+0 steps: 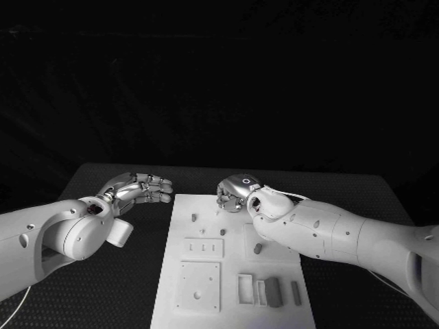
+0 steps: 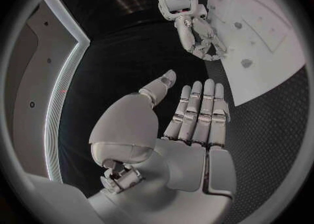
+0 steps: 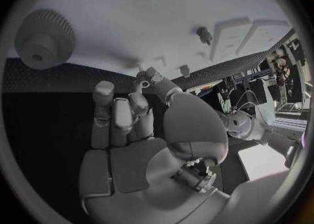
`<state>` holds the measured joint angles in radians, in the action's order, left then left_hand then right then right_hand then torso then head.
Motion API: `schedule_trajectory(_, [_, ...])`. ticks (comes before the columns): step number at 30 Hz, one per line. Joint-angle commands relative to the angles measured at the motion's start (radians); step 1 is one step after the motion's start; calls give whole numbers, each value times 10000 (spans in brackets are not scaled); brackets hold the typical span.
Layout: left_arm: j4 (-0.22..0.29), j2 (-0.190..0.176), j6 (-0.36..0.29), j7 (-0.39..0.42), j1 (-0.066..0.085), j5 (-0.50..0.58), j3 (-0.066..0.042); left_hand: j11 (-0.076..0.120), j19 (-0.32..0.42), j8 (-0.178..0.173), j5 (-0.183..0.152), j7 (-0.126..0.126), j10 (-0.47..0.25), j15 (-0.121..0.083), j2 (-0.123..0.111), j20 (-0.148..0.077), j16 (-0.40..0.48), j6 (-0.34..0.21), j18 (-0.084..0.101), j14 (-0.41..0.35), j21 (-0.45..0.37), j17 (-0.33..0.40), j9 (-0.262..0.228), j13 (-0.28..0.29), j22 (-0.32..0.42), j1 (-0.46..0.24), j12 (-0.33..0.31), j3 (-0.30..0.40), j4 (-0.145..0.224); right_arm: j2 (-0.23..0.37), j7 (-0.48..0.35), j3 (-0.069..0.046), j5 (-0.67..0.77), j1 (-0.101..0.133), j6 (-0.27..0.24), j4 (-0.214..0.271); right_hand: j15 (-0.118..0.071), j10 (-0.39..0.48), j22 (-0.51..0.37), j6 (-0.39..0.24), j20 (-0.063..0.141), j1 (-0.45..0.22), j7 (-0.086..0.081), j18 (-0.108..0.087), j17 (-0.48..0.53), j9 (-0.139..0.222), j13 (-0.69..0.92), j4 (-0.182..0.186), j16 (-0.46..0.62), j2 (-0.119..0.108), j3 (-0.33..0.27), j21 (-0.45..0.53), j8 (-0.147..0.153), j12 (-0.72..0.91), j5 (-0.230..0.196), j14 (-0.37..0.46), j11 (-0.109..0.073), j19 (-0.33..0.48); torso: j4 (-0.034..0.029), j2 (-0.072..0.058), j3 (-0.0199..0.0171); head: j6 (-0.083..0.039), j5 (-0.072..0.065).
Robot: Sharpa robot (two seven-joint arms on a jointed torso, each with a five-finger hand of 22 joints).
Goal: Assemble the parts on the task board
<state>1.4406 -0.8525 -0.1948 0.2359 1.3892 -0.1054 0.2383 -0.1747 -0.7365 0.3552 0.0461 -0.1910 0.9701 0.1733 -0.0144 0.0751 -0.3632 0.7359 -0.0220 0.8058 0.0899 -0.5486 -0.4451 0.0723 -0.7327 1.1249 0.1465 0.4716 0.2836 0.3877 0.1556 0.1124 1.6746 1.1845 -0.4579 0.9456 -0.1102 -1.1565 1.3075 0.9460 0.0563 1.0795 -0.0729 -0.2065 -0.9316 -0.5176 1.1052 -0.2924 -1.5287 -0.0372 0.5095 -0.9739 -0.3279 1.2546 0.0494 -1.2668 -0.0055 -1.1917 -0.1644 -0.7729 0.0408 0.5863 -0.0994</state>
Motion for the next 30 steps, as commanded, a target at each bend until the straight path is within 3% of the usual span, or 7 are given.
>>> schedule_trajectory(1, [14,23,148,77,14,44,-6,-44,-89,-62,39,-103,58,2,10,-13,61,1,146,102,-68,-13,14,-13,12,-86,-53,11,11,-35,-89,-4,-23,5,131,21,-14,-73,124,250,49,-14,-320,-553,0,-13,-15,26,-4,-62,60,-16,-56,-64,0,-39,-11,-24,4,6,5,13,11])
schedule_trajectory(14, [16,34,145,77,15,44,-7,-44,-93,-63,39,-103,59,1,9,-15,68,1,147,103,-78,-18,17,-13,14,-87,-58,8,16,-145,112,-2,-30,3,701,-148,-1,29,119,206,36,-75,-338,-553,146,-10,-124,33,28,-73,57,11,-10,-161,-1,36,6,-5,-1,2,15,23,-7])
schedule_trajectory(26, [-7,46,148,63,15,44,-7,-45,-98,-66,39,-104,58,1,11,-16,75,-1,148,105,-87,-22,20,-14,15,-90,-64,6,16,-132,269,-2,-121,2,579,-112,15,96,116,157,26,-111,-357,-553,209,-5,-187,34,45,-85,64,34,37,-223,0,74,24,10,10,-4,13,52,8])
schedule_trajectory(30, [-3,55,137,59,15,44,-7,-45,-99,-67,39,-105,57,1,9,-16,77,-2,148,105,-90,-23,22,-15,15,-92,-66,4,17,-176,185,-1,-333,2,541,-144,103,212,112,-265,16,-183,-472,-553,280,93,-308,48,58,-249,52,68,313,-337,-10,124,136,25,6,-6,6,47,8])
